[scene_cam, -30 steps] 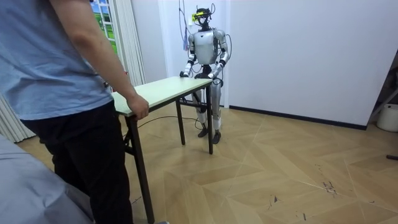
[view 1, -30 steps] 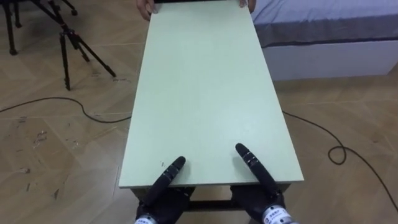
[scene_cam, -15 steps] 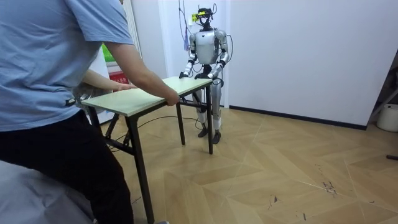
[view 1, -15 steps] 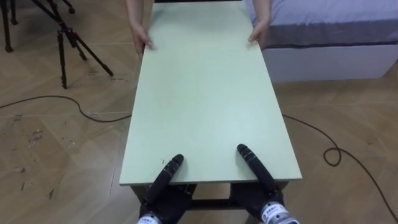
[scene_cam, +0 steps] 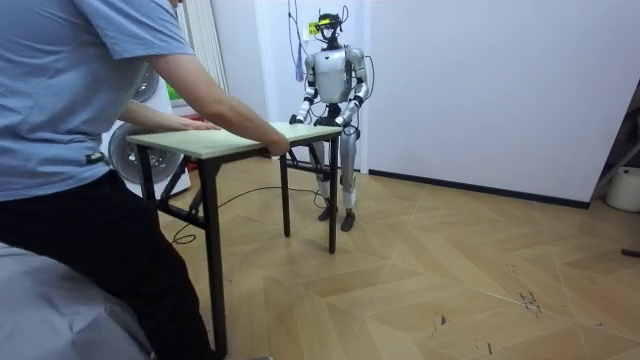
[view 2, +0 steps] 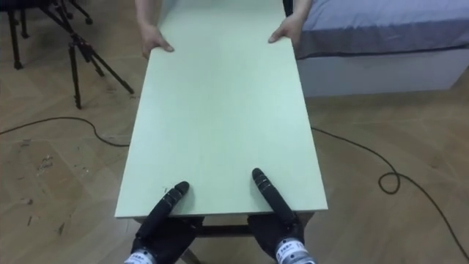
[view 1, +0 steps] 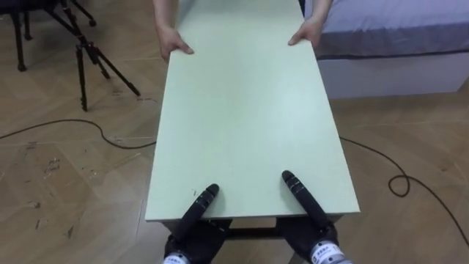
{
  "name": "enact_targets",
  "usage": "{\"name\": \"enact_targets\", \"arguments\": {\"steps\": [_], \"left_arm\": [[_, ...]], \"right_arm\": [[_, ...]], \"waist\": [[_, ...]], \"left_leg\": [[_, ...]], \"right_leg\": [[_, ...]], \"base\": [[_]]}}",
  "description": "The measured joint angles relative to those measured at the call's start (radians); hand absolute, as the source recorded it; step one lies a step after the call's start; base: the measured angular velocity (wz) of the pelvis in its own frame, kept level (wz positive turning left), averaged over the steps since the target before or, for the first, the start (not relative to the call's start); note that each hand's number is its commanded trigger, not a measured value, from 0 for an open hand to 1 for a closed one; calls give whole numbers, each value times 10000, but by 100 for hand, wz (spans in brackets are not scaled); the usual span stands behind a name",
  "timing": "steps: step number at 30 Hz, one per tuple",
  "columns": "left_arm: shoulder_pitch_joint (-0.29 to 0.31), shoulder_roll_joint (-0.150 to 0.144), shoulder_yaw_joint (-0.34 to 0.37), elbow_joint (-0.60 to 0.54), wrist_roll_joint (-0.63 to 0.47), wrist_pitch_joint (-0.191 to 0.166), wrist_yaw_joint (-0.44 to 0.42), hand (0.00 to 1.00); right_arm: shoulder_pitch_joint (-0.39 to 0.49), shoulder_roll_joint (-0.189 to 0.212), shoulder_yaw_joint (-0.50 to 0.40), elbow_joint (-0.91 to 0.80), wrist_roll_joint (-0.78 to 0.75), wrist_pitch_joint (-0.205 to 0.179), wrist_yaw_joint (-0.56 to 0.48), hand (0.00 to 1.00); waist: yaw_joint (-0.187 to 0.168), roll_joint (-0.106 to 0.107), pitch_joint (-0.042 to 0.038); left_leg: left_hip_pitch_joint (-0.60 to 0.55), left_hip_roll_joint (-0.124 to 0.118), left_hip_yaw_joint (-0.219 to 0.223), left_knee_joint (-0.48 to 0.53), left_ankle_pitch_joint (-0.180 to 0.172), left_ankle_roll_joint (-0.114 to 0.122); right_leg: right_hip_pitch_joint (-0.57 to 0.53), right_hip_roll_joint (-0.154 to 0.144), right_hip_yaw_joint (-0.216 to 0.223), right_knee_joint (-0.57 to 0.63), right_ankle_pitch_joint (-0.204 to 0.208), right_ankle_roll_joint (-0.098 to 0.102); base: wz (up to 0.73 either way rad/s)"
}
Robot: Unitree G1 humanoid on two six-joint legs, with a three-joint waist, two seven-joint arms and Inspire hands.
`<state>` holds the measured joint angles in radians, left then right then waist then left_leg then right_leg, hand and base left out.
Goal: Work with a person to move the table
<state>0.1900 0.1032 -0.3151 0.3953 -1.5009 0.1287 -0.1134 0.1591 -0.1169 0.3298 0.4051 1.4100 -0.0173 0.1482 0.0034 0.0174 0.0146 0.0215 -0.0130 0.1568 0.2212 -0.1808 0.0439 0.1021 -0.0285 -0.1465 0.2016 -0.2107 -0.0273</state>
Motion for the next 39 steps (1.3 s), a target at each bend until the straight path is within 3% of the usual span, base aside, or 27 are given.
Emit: {"name": "enact_targets", "arguments": {"steps": [6, 10, 13, 17, 24, 39], "left_arm": [[476, 66, -22, -908, 1410, -122, -3, 100], [899, 328, -41, -1632, 1708, -192, -4, 100], [931, 318, -41, -1723, 2001, -395, -4, 100], [967, 273, -120, -2111, 2047, -648, -30, 100], [1250, 407, -265, -2676, 1944, -702, -29, 100], [1398, 517, -490, -3423, 1969, -976, 473, 100]], "right_arm": [[729, -236, 33, -1000, -71, -313, 42, 100], [992, -369, 299, -1452, 78, -482, 64, 100], [1002, -366, 411, -1554, 136, -573, 63, 100], [1216, -416, 411, -2309, 261, -642, -259, 100], [1431, -794, 613, -2981, 460, -783, -542, 100], [1576, -825, 896, -3472, 266, -1353, -1009, 100]], "waist": [[39, -63, -34], [52, -68, -37], [101, -56, -38], [285, -63, -37], [311, -82, -25], [294, -184, -14]], "left_leg": [[-202, -20, 92, -7, 46, 18], [-190, -22, 67, -83, 46, 17], [-190, -20, 61, -138, 44, 13], [-340, -12, 61, -156, 41, 11], [-409, -12, 60, -159, 41, 11], [-678, 0, 50, 6, 52, 19]], "right_leg": [[-123, 42, 62, -119, 49, 29], [-151, 43, 48, -131, 52, 33], [-168, 36, 19, -146, 52, 33], [-319, 0, 10, -122, 58, 42], [-382, 18, -16, -106, 58, 43], [-665, 41, 8, 58, 62, 39]], "base": [[-2], [0], [1], [0], [0], [0]]}}
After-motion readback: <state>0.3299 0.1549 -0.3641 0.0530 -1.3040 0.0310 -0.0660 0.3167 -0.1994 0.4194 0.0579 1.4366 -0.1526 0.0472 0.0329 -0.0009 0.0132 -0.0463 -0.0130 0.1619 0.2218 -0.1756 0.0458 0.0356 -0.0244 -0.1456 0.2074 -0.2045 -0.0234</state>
